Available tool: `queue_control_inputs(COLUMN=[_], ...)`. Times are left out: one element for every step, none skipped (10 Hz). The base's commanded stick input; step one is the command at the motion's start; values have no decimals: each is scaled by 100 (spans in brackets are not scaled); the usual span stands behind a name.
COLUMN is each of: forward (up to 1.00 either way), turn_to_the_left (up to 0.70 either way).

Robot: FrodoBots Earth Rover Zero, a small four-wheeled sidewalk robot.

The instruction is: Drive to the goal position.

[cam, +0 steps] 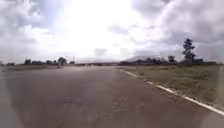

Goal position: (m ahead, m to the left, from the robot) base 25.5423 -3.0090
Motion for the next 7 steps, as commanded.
queue_control_inputs(forward=[100, 100, 100, 100, 100, 100, 100], turn_to_the_left=[0, 0, 0, 0, 0, 0, 0])
